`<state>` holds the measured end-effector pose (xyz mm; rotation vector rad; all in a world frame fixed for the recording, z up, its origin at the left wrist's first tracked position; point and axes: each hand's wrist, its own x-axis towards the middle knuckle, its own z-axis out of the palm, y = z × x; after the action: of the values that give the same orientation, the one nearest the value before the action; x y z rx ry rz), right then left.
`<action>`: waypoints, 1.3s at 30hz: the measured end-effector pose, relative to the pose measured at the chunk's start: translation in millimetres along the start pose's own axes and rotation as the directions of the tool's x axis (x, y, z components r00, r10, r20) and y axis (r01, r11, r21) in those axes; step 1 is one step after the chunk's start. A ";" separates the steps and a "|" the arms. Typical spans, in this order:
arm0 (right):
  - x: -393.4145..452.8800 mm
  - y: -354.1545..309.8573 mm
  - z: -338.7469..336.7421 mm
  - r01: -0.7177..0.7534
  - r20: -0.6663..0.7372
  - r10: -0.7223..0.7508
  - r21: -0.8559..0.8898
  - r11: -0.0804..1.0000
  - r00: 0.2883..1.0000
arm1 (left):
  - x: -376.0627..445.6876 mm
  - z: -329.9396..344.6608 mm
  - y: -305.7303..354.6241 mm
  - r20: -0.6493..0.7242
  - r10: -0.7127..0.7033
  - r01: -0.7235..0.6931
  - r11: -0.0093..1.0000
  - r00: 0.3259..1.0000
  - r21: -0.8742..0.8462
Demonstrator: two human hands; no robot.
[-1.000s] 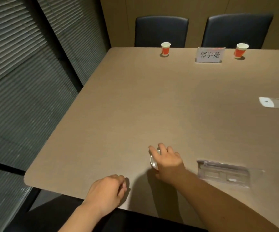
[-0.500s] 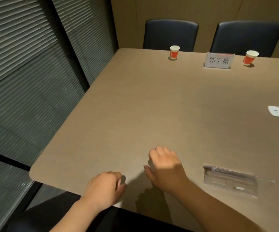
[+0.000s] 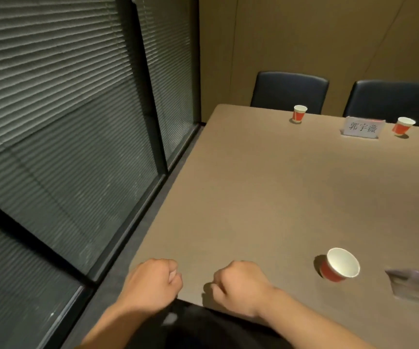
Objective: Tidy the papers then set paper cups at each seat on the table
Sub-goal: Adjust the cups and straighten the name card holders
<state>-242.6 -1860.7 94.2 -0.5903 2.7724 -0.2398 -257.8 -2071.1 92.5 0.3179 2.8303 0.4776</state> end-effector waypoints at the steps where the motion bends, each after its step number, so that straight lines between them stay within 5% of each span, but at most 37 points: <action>1: 10.3 -19.7 -2.0 -0.020 0.007 0.020 0.003 1.000 1.000 | -5.2 -9.9 -23.3 0.001 -0.020 0.020 1.000 1.000 -0.007; 8: 102.6 -126.3 -10.6 -0.113 -0.063 0.117 0.063 0.992 0.991 | -5.4 -91.1 -154.8 -0.071 0.037 -0.033 0.998 0.997 0.061; 14: 178.3 -137.6 -22.5 -0.214 -0.122 0.234 0.161 0.964 0.965 | 67.2 -130.2 -205.0 -0.077 0.195 -0.187 0.977 0.978 0.099; 21: 306.0 -77.8 -42.3 -0.373 -0.105 0.402 0.219 0.901 0.909 | 242.2 -167.2 -225.2 0.128 0.287 -0.310 0.920 0.949 0.239; 26: 414.9 -10.8 -106.1 -0.421 -0.158 0.461 0.233 0.877 0.873 | 387.1 -221.4 -216.1 0.011 0.472 -0.465 0.864 0.881 0.191; 39: 597.6 172.6 -205.5 -0.654 -0.202 0.706 0.271 0.706 0.679 | 738.8 -249.4 -138.3 0.096 0.700 -0.706 0.699 0.708 0.114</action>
<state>-893.3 -1935.7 99.7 0.6044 2.9672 -0.4169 -1049.2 -2083.8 117.3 1.4583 2.5995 0.3839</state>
